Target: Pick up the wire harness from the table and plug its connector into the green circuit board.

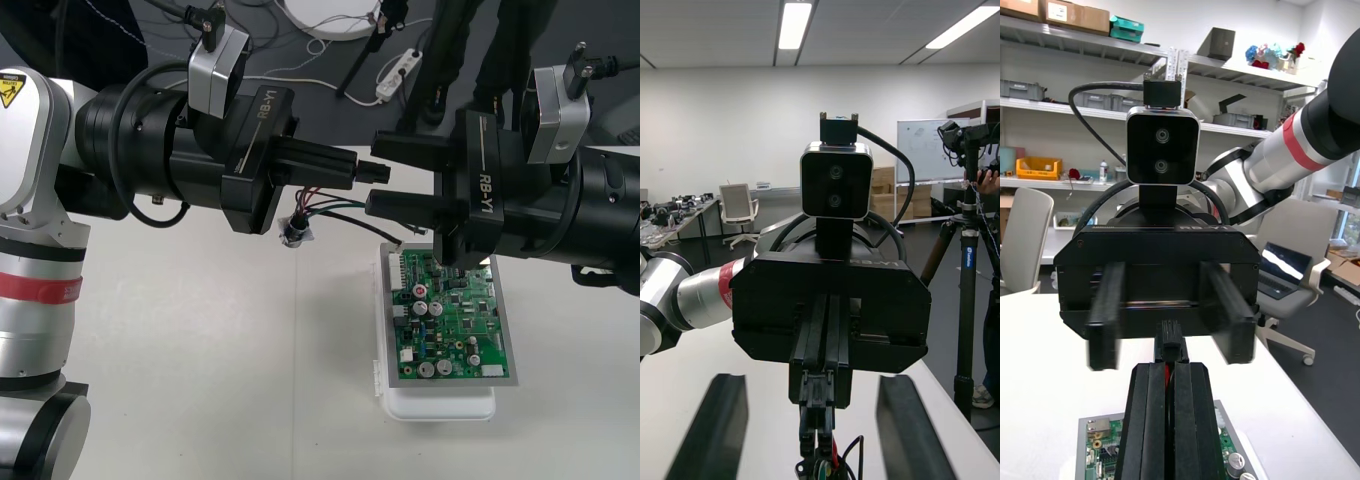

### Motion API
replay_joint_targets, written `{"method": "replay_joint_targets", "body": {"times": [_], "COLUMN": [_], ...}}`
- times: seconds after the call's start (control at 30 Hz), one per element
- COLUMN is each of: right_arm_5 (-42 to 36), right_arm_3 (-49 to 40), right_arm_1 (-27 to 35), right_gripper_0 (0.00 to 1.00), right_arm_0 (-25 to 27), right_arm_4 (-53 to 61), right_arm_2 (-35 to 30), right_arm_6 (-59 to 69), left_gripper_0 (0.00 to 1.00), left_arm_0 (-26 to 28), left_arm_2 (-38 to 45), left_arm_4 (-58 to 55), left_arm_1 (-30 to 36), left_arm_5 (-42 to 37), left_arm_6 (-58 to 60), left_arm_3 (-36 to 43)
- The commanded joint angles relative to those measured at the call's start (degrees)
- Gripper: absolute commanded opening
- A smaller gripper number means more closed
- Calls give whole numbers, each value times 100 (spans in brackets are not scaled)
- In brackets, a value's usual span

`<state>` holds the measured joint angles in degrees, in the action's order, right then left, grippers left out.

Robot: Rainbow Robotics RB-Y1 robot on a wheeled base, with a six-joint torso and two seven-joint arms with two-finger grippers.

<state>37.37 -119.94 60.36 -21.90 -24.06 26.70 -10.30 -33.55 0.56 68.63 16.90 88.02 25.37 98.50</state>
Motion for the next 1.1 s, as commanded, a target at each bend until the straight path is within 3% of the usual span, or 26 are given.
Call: {"method": "replay_joint_targets", "body": {"times": [0.03,0.73,1.1], "right_arm_5": [33,77,235], "right_arm_3": [-83,-47,-39], "right_arm_1": [-51,28,670], "right_gripper_0": [100,100,100], "right_arm_0": [-183,-191,-7], "right_arm_4": [-20,-20,-29], "right_arm_2": [99,90,90], "right_arm_6": [168,248,423], "left_gripper_0": [0,0,0], "left_arm_0": [-248,191,464], "left_arm_2": [23,-56,-680], "left_arm_4": [-113,-350,-922], "left_arm_1": [-117,129,490], "left_arm_5": [-224,-215,-22], "left_arm_6": [-287,-524,-2194], "left_arm_3": [100,-59,-1175]}}
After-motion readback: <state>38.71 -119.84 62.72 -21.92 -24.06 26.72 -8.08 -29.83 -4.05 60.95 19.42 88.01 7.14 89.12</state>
